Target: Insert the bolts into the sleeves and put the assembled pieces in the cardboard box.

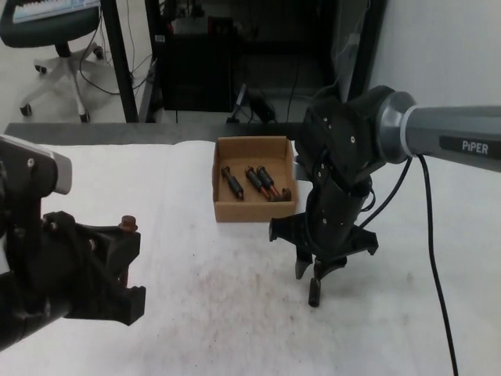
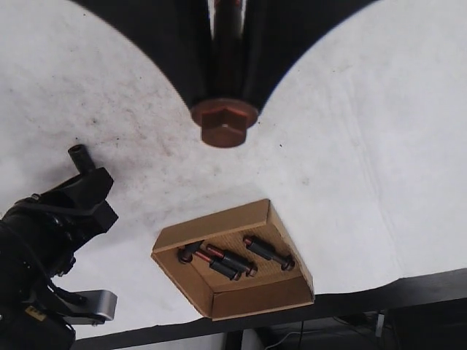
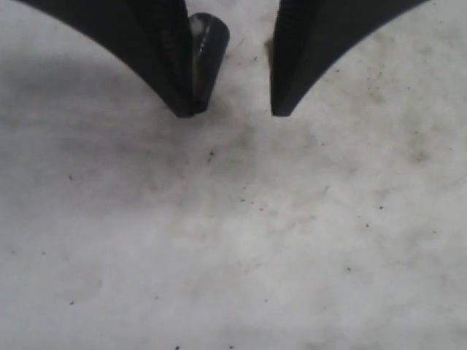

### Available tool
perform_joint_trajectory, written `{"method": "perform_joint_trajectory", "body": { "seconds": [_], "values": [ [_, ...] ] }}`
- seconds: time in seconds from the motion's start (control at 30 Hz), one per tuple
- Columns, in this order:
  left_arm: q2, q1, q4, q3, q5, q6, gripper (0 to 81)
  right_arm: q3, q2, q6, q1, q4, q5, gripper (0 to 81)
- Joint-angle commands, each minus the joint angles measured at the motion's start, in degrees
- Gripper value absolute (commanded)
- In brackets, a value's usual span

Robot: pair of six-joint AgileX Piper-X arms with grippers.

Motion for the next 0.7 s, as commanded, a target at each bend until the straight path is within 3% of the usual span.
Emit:
{"method": "perform_joint_trajectory", "body": {
  "seconds": [0.0, 0.67],
  "values": [
    [-0.6, 0.1, -1.0, -0.2, 0.1, -0.4, 0.3, -0.3, -0.1, 0.3, 0.3, -0.3, -0.7, 30.9],
    [-0.6, 0.1, -1.0, -0.2, 0.1, -0.4, 0.3, -0.2, -0.1, -1.7, 0.5, 2.7, 2.3, 30.0]
  ]
}}
